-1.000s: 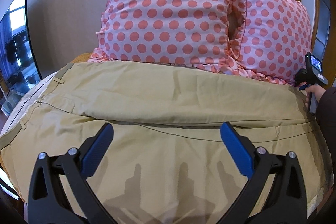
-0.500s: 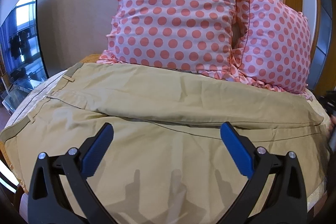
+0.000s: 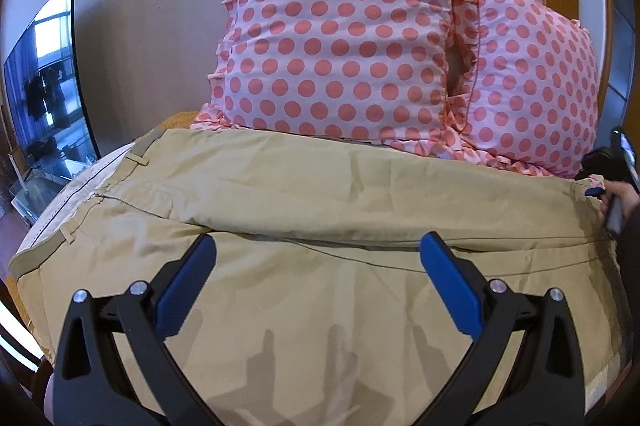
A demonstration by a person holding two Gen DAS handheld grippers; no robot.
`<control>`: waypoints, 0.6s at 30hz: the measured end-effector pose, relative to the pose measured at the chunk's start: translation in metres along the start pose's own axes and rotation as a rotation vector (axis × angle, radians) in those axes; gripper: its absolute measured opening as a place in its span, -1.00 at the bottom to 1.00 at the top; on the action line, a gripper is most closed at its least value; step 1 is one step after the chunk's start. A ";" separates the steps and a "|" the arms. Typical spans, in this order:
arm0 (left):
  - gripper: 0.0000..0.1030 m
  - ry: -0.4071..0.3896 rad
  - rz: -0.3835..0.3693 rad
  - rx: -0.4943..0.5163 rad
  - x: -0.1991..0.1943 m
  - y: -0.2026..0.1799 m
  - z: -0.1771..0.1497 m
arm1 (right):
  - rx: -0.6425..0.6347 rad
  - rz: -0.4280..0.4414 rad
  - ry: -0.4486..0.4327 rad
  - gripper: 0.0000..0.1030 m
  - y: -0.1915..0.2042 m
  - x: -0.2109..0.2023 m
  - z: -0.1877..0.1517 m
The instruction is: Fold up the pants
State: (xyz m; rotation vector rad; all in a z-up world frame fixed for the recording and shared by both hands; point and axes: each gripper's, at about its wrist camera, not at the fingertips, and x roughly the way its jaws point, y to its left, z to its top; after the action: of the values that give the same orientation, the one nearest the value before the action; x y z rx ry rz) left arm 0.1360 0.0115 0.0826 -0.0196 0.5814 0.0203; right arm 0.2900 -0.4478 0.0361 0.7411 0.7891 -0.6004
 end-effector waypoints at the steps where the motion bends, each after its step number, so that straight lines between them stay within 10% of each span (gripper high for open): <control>1: 0.96 0.005 0.003 0.000 0.004 0.001 0.001 | 0.008 -0.037 0.001 -0.16 0.007 0.009 0.004; 5: 0.96 0.029 0.000 0.002 0.017 0.001 0.003 | -0.047 -0.192 -0.044 -0.07 0.028 0.025 0.014; 8: 0.96 0.042 -0.006 0.012 0.022 0.000 0.001 | -0.122 -0.246 -0.083 -0.49 0.027 0.022 0.002; 12: 0.96 0.032 -0.026 -0.005 0.019 0.006 0.000 | -0.007 0.002 -0.081 -0.91 -0.025 0.002 -0.006; 18: 0.96 0.012 -0.028 -0.015 0.007 0.011 0.000 | 0.102 0.324 -0.177 -0.94 -0.079 -0.067 -0.035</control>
State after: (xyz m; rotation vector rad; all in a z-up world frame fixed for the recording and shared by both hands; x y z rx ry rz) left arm 0.1416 0.0224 0.0787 -0.0424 0.5926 -0.0027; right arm 0.1812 -0.4543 0.0440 0.8751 0.4646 -0.4079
